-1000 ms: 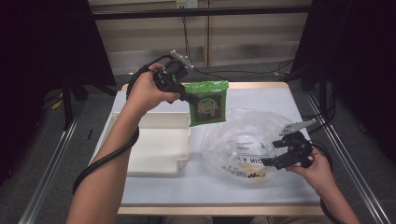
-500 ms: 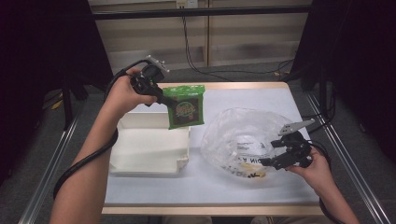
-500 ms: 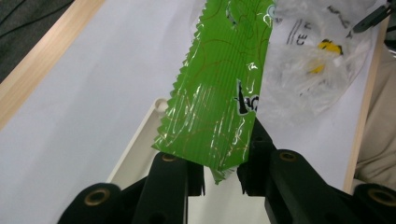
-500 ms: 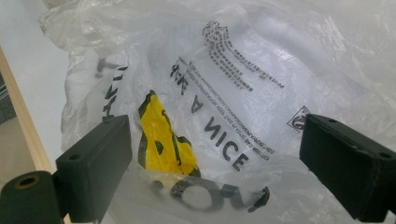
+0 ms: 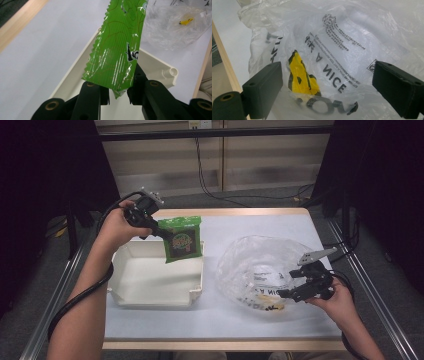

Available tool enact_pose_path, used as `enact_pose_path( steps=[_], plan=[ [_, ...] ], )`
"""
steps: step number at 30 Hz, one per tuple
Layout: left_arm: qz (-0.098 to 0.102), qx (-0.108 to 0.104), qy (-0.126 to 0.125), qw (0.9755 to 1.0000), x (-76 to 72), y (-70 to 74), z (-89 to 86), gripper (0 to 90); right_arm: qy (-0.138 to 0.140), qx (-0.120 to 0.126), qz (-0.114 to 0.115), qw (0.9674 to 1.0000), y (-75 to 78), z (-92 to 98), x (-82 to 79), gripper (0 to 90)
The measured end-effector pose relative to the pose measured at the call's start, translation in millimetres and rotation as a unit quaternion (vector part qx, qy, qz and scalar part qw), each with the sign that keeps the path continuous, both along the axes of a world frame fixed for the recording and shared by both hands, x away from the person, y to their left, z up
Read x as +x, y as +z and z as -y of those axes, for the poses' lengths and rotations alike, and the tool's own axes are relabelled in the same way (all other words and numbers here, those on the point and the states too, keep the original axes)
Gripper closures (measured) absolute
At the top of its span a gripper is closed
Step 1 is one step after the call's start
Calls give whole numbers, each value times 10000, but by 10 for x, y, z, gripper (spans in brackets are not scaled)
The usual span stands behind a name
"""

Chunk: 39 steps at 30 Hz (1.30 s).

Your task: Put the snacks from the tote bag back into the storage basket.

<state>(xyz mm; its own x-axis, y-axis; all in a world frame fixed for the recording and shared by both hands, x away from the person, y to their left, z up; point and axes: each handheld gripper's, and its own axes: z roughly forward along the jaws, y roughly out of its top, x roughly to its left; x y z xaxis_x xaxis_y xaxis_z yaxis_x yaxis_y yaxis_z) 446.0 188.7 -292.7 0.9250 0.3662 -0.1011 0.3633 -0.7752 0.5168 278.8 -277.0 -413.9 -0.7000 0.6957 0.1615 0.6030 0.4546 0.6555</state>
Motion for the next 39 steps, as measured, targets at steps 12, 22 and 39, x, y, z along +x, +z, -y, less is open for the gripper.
enact_pose_path(
  steps=[12,22,39],
  plan=[
    [-322,-39,227,9992,114,-395,-65,749,38,24,-42,10000,-25,-35,10,94],
    [-235,188,43,9995,260,-661,17,744,67,-27,-64,10000,-46,-59,7,93],
    [110,-171,1179,9928,13,-605,-332,202,44,-38,87,9999,41,-46,-29,93]
  ],
)
